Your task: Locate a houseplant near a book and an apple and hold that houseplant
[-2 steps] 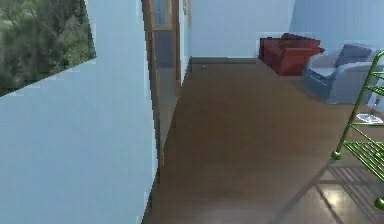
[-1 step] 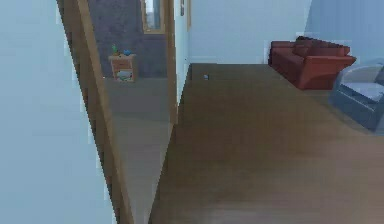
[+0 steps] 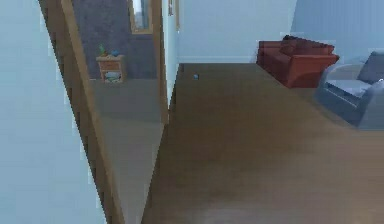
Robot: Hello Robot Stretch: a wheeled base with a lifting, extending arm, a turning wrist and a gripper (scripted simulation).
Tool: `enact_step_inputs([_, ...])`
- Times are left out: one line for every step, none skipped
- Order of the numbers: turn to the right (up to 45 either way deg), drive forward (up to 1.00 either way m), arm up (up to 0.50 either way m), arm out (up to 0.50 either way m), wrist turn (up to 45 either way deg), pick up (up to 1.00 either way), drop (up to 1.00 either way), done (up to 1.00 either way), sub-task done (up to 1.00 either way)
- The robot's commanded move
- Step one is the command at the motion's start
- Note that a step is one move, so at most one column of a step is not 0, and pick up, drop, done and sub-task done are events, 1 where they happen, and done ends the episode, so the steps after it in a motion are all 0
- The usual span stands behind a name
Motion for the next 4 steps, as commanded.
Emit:
enact_step_inputs([0.0, 0.85, 0.0, 0.0, 0.0, 0.0, 0.0, 0.0, 0.0])
enact_step_inputs([45.0, 0.0, 0.0, 0.0, 0.0, 0.0, 0.0, 0.0, 0.0])
enact_step_inputs([9.0, 0.0, 0.0, 0.0, 0.0, 0.0, 0.0, 0.0, 0.0])
enact_step_inputs([0.0, 0.2, 0.0, 0.0, 0.0, 0.0, 0.0, 0.0, 0.0])
